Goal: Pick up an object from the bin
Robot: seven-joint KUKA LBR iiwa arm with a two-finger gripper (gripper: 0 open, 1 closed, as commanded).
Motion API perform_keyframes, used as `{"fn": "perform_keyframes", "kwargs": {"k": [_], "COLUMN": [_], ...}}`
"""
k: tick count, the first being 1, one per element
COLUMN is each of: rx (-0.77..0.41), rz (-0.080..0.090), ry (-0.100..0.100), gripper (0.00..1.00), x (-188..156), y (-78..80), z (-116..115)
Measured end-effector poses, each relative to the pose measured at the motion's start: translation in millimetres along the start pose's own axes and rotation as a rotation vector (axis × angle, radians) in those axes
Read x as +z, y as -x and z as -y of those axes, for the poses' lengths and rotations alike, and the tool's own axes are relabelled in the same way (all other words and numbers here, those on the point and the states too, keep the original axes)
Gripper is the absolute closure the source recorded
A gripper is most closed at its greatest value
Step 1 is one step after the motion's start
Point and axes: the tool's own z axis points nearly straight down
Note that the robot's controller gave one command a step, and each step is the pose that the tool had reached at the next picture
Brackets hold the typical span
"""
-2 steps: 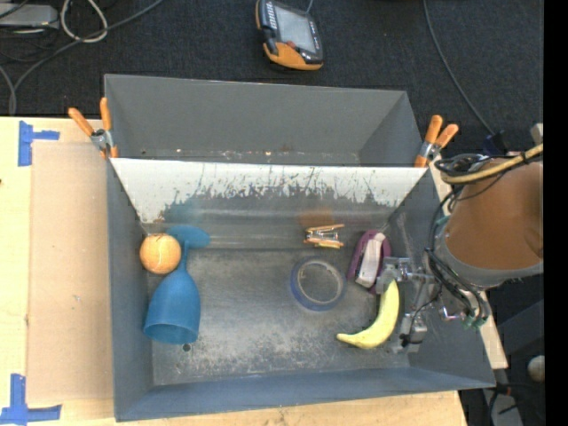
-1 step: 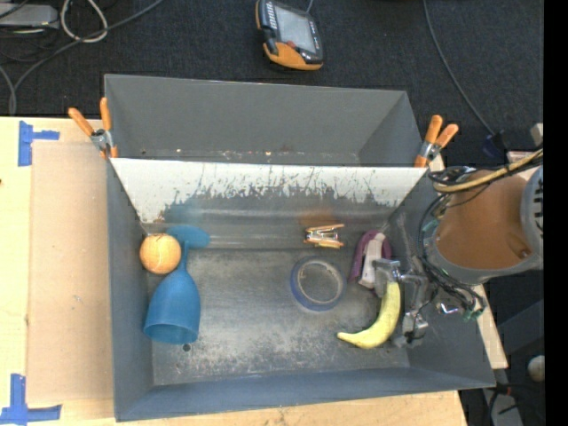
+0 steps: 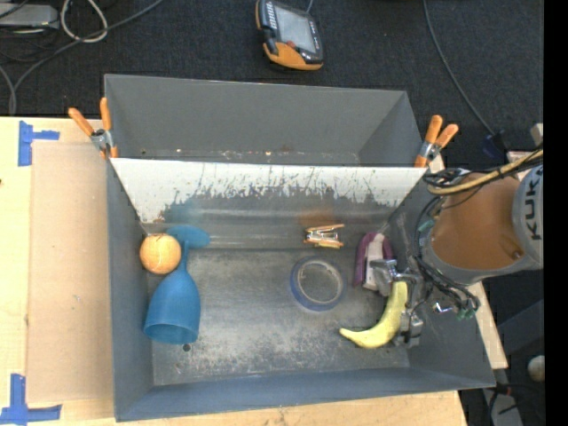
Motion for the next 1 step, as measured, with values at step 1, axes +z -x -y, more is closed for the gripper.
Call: {"fn": "perform_keyframes", "kwargs": {"k": [1], "rx": [-0.026], "rz": [0.0], "ry": [0.003], "gripper": [0.0], "x": [-5.3], "y": [0.0], "z": [3.5]}}
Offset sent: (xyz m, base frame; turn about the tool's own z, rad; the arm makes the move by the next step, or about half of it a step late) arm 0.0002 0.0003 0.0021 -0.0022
